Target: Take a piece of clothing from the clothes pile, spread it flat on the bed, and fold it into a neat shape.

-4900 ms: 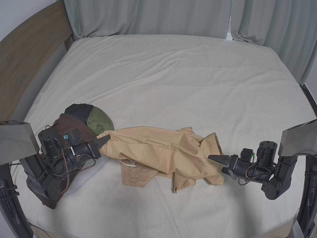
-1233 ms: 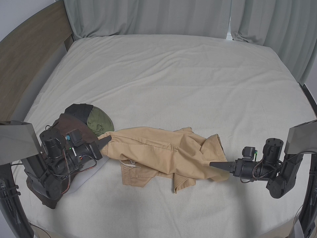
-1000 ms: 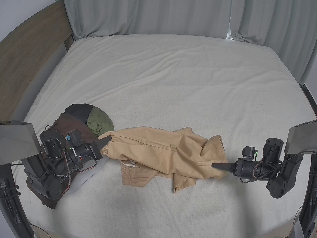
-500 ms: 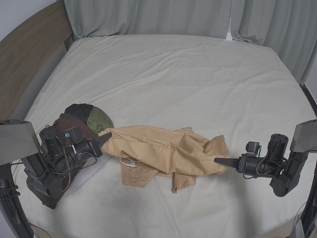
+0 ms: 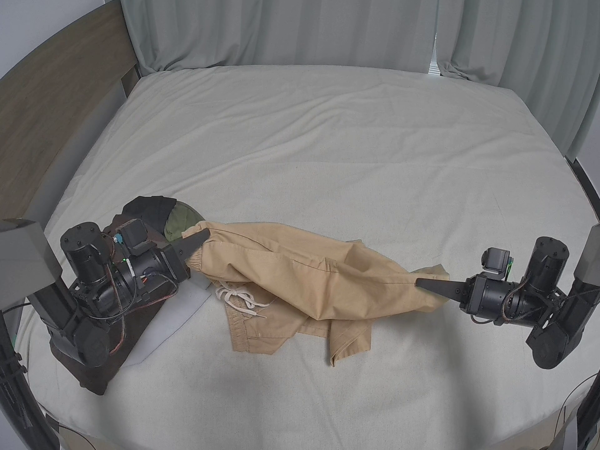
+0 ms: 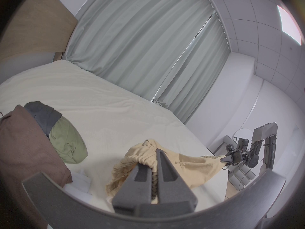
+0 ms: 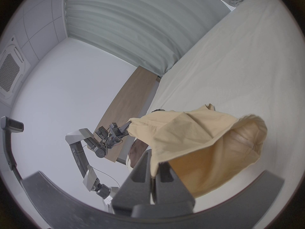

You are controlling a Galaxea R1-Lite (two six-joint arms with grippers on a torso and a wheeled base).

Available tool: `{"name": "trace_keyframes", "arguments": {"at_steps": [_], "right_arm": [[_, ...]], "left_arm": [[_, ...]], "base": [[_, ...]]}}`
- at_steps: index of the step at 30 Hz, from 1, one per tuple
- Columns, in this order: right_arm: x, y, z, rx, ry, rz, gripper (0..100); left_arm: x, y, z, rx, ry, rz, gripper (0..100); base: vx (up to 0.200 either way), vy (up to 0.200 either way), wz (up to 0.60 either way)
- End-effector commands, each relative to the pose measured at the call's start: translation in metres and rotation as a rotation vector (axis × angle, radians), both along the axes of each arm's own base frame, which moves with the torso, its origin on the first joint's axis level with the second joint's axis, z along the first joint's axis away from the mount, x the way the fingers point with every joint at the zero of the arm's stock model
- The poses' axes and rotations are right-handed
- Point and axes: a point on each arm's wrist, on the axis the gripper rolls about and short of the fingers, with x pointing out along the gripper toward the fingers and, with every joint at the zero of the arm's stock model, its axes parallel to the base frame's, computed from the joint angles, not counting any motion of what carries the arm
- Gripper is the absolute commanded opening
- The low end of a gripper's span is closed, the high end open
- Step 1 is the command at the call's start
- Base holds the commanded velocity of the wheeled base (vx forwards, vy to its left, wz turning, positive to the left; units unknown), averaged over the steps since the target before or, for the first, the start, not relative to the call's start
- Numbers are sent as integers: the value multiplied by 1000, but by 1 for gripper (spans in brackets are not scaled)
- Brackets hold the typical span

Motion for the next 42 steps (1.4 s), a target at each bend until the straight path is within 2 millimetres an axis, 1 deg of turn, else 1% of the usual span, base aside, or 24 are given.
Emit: {"name": "trace_keyframes", "arguments": {"at_steps": [1,3,5,8,12,24,31,38,42], "right_arm": [[-3,-1,8,6,-29,-3,0],[-3,-2,8,6,-29,-4,0],[-4,-3,14,11,-51,-9,0],[-5,-5,18,14,-64,-14,0],[-7,-7,25,19,-88,-20,0],[-8,-11,33,30,-110,-34,0],[-14,-12,52,78,-131,-36,0],[-14,-22,64,83,-183,-73,0],[-11,-28,68,84,-201,-98,0]], "left_arm": [[0,0,9,-7,-33,2,0],[1,1,10,-7,-37,3,0],[1,2,15,-12,-58,8,0],[-1,2,19,-17,-68,6,0],[-1,1,20,-17,-71,1,0],[-2,1,24,-15,-86,-3,0],[-6,2,32,-18,-112,-5,0],[-14,2,44,-17,-151,-41,0],[-14,3,45,3,-175,-38,0]], "base": [[0,0,0],[0,0,0],[0,0,0],[0,0,0],[0,0,0],[0,0,0],[0,0,0],[0,0,0],[0,0,0]]}}
